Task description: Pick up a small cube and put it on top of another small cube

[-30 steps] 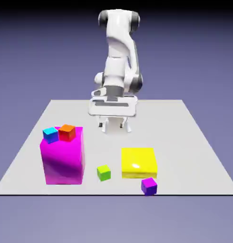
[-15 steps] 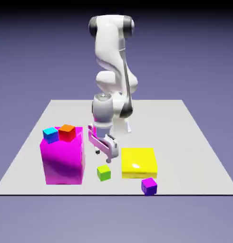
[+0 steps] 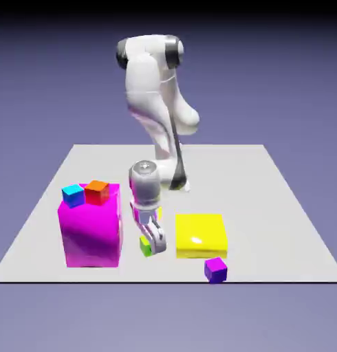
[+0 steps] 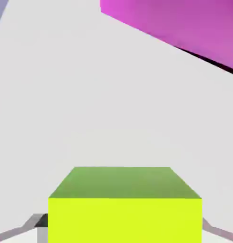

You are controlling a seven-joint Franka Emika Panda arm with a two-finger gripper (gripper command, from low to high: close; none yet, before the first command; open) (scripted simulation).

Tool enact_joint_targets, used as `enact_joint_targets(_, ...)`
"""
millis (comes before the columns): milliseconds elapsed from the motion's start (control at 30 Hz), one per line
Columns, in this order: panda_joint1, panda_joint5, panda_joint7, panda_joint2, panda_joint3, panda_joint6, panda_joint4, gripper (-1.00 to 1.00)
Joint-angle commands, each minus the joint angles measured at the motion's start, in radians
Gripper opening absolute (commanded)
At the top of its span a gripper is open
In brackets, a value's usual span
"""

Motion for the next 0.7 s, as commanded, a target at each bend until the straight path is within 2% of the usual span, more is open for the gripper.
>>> enact_joint_targets(0,-0.024,0.026,-0.019,-0.035,0.030,-0.029,-0.007,-1.00)
enact_joint_targets(367,0.139,-0.153,0.434,0.138,0.301,-0.317,0.381,-1.00)
enact_joint_targets(567,0.238,-0.293,0.529,0.292,0.177,-0.192,0.395,-1.00)
enact_joint_targets(600,0.238,-0.293,0.529,0.292,0.177,-0.192,0.395,1.00)
enact_joint_targets(667,0.215,-0.260,0.507,0.256,0.206,-0.221,0.392,1.00)
